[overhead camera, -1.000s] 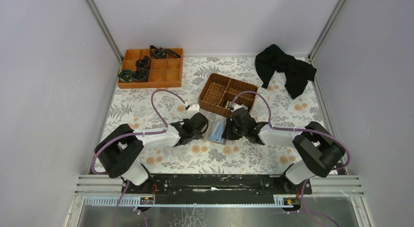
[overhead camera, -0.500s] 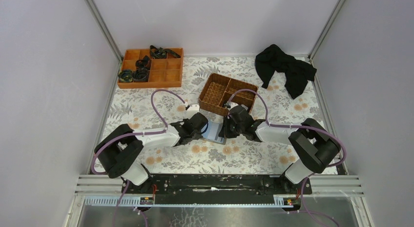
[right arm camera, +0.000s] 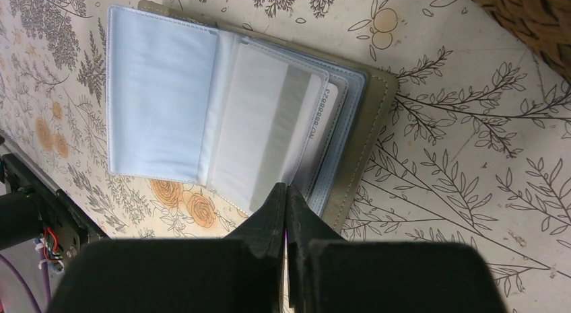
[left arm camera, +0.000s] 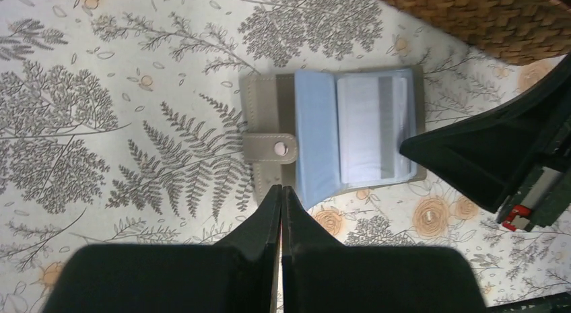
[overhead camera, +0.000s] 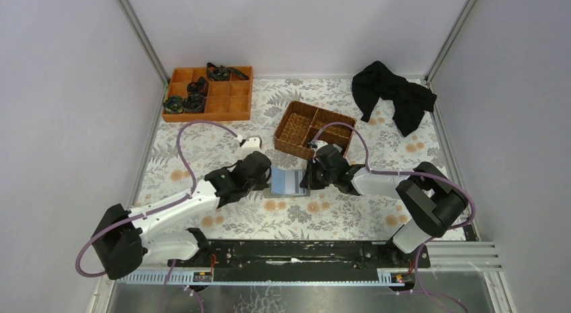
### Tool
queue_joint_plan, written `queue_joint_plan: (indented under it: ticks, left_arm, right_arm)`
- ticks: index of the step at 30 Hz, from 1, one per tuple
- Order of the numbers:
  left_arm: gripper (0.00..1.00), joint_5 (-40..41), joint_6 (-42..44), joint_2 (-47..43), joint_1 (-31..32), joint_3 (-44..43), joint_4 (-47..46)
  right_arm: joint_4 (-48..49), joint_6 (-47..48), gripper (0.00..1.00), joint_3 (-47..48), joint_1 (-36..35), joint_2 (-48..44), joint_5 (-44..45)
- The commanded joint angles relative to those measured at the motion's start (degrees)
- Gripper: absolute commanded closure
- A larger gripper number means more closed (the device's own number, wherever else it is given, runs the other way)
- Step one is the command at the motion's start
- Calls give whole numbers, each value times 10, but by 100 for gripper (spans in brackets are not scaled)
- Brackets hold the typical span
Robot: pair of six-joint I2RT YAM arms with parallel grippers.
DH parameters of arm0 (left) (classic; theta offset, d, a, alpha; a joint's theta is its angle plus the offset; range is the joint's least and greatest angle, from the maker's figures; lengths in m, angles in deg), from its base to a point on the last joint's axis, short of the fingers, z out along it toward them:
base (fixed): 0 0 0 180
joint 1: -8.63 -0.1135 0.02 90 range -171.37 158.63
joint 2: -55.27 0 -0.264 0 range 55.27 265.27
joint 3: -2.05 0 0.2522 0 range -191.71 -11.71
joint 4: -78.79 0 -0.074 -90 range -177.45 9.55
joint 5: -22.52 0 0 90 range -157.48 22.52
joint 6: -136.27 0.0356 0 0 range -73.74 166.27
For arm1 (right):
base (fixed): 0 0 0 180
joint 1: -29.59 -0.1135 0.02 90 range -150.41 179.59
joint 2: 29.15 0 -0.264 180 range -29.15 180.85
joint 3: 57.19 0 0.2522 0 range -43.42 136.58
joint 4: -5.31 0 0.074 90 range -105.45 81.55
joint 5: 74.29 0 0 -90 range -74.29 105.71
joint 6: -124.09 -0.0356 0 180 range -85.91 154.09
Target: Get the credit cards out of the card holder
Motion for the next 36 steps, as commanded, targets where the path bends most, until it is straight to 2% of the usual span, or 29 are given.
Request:
queue_joint_plan:
  ticks: [1, 7, 11, 18, 21, 25, 27, 36]
  left_arm:
    - [100, -18, 19, 18, 6, -8, -41]
    - [100, -95, 44, 107, 6, 7, -162]
    - [100, -154, 43, 155, 6, 48, -273]
    - [100, -162, 25, 206, -1, 76, -313]
    - [100, -174, 22, 205, -15, 105, -353]
    - [100, -252, -7, 205, -64, 176, -477]
    - [100, -259, -15, 197, -74, 196, -510]
    - [100, -208, 0, 80, -78, 224, -511]
  right_arm:
    - [14, 7, 100, 0, 1, -7, -4]
    - [10, 3, 100, -3, 1, -10, 1]
    - [6, 5, 100, -4, 1, -9, 5]
    - [21, 1, 100, -10, 2, 22, 3]
    - [36, -3, 100, -12, 2, 38, -6]
    - [45, -4, 100, -7, 2, 68, -13]
    - [45, -3, 100, -6, 3, 73, -12]
    - [54, -4, 100, -11, 8, 91, -21]
